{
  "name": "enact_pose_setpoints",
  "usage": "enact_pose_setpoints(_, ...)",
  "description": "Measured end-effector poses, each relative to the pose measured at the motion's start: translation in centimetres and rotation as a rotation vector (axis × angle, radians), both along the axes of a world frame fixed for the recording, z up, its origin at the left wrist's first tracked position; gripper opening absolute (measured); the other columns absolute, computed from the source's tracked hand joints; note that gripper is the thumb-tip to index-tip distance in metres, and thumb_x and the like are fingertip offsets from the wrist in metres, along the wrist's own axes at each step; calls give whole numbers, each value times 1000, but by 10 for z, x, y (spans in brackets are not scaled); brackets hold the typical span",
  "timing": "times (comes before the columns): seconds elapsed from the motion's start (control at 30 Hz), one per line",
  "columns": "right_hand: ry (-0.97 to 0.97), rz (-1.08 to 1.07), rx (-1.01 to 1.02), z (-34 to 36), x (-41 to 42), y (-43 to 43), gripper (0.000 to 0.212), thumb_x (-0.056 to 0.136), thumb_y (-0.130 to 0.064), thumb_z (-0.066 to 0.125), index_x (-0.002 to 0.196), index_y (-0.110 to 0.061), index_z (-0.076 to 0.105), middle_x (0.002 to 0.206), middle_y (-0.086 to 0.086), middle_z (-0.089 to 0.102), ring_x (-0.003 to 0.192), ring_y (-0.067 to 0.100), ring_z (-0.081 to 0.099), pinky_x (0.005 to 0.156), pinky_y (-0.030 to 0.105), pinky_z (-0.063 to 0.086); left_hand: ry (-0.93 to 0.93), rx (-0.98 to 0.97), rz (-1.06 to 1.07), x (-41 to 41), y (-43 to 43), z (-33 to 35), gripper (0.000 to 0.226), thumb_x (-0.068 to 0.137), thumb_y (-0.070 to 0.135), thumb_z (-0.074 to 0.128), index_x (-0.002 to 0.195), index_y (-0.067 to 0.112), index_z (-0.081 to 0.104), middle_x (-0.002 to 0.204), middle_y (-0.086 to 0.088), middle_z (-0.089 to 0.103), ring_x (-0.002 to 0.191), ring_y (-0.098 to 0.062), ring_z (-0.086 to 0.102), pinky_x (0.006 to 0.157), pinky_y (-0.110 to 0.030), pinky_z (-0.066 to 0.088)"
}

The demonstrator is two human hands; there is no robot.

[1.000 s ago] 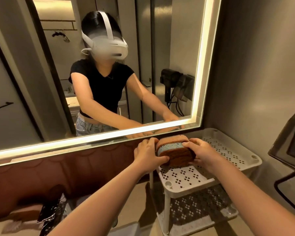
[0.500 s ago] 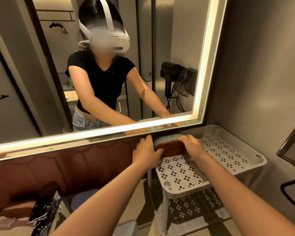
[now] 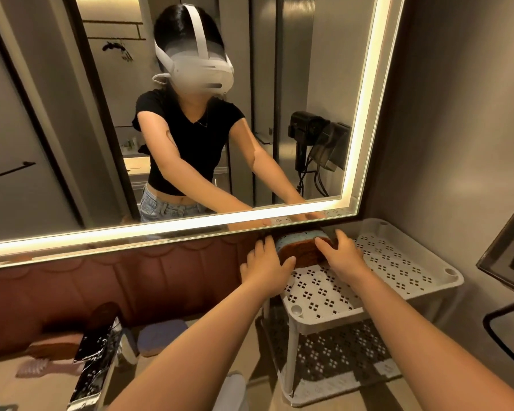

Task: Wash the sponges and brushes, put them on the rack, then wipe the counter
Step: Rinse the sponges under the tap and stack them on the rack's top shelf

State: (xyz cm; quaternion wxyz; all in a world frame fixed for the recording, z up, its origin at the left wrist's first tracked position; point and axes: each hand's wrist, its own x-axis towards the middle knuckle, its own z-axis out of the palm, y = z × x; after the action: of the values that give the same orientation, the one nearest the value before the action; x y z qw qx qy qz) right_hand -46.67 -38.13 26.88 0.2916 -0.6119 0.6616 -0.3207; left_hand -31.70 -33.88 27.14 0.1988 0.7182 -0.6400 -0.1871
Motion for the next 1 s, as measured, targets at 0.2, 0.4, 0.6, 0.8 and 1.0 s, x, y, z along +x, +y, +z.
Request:
enact_pose_setpoints(0.2, 23, -29, -242, 13, 1, 32, 40, 88, -35, 59, 119, -13, 46, 118, 10, 47, 105, 23, 50, 85, 33, 44, 152, -123, -101, 20, 48, 12, 56, 95, 43, 41, 142, 15, 32, 149, -6, 33, 139, -25, 28, 113, -44, 27)
enact_pose_setpoints(0.4, 39, 221, -269, 32, 27, 82, 17, 89, -32, 58, 93, -15, 55, 85, 1, 55, 77, 13, 52, 64, 24, 43, 204, -202, -227, 53, 115, 41, 32, 96, 37, 44, 120, 18, 53, 115, 3, 59, 101, -8, 55, 82, -20, 41)
enact_pose_setpoints(0.6, 81, 608, -97, 50, 72, 148, 15, 89, -37, 57, 97, -24, 60, 95, -5, 61, 84, 8, 61, 67, 19, 47, 115, -110, -261, 113, 183, 44, 27, 95, 35, 46, 112, 20, 60, 102, 8, 65, 94, -4, 60, 84, -21, 49)
enact_pose_setpoints(0.8, 230, 890, 3, 46, 121, 190, 24, 90, -36, 56, 109, -23, 60, 97, -6, 62, 89, 7, 60, 85, 27, 51, 50, -37, -196, 180, 238, 34, 21, 95, 35, 45, 107, 25, 60, 96, 16, 61, 90, 3, 58, 75, -11, 44)
enact_pose_setpoints(1.0, 405, 945, 111, 15, 177, 196, 35, 89, -38, 56, 122, -27, 52, 117, -3, 56, 104, 13, 57, 95, 32, 49, -23, 73, -98, 251, 269, 14, 23, 94, 32, 49, 111, 20, 60, 106, 8, 60, 99, -6, 57, 83, -16, 44)
